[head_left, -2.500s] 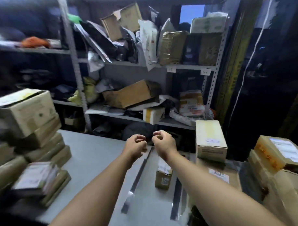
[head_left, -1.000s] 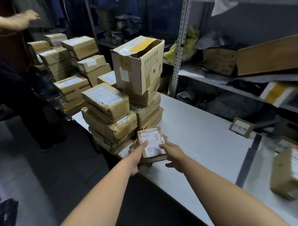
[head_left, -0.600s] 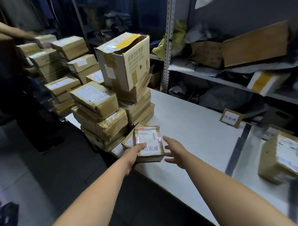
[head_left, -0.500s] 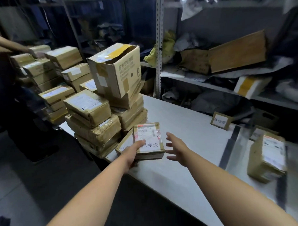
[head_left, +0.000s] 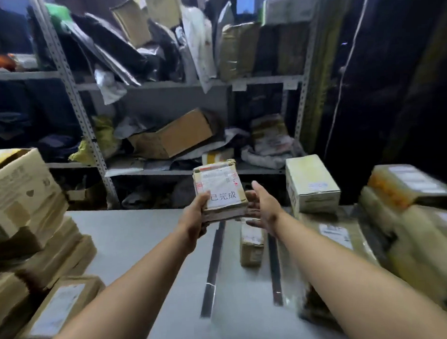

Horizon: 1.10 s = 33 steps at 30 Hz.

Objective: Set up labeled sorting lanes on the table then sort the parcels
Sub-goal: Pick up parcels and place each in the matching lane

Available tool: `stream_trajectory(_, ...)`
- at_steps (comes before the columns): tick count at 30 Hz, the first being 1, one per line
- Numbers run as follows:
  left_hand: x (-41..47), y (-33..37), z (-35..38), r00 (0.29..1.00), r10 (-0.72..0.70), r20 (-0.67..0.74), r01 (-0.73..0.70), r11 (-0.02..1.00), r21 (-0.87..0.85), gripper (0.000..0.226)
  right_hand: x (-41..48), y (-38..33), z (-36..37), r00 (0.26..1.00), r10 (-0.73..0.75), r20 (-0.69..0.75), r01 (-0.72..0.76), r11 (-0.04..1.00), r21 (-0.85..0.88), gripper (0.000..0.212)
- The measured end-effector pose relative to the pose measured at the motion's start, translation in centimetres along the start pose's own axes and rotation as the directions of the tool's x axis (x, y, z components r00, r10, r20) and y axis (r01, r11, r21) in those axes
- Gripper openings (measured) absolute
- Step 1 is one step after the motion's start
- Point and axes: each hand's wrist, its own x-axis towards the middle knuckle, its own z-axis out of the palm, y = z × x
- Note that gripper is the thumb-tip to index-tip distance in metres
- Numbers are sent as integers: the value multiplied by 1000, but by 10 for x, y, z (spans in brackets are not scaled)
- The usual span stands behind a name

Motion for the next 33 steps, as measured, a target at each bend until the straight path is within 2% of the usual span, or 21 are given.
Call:
stream_trajectory(3, -4, -9, 65, 992, 9, 125, -11, 1000, 21, 41, -20, -7, -73, 997, -19, -75, 21, 999, 25, 58)
stream_trajectory(6, -16, -17, 125, 974, 4, 226, -10, 1000, 29, 41, -43, -4, -135, 999, -26, -37, 30, 993, 110, 62)
stream_trajectory(11, -35, -37, 202, 939, -6, 344, -45, 989, 139, 47, -59, 13, -205, 991, -132, 29, 127, 982, 142, 72)
stream_trajectory(14, -39, -35, 210, 963, 40, 267, -101, 971, 219, 44, -66, 27, -226, 991, -77, -113, 92, 986, 136, 52)
stream_trajectory(16, -31, -34, 204, 986, 93, 139, -131, 949, 288, 28, -69, 33, -233, 975, -52, -214, 69, 995, 74, 42)
stream_trajectory(18, -23, -34, 197, 985, 133, 113, -162, 935, 317, 15, -69, 38, -233, 949, -25, -315, 36, 999, 32, 34)
stream_trajectory(22, -23, -33, 195, 965, 250, 83, -263, 926, 269, 21, -66, 50, -227, 931, 14, -366, -6, 1000, 24, 41)
stream_trajectory(26, -24, -30, 208, 947, 303, 109, -321, 907, 273, 22, -67, 38, -228, 931, 52, -361, -73, 996, -46, 35)
stream_trajectory(29, -28, -28, 219, 936, 314, 158, -346, 899, 267, 19, -63, 39, -232, 911, 64, -407, -113, 989, -98, 49)
stream_trajectory(33, -31, -35, 230, 934, 294, 205, -340, 908, 245, 17, -68, 44, -233, 857, -52, -513, -97, 961, -260, 41)
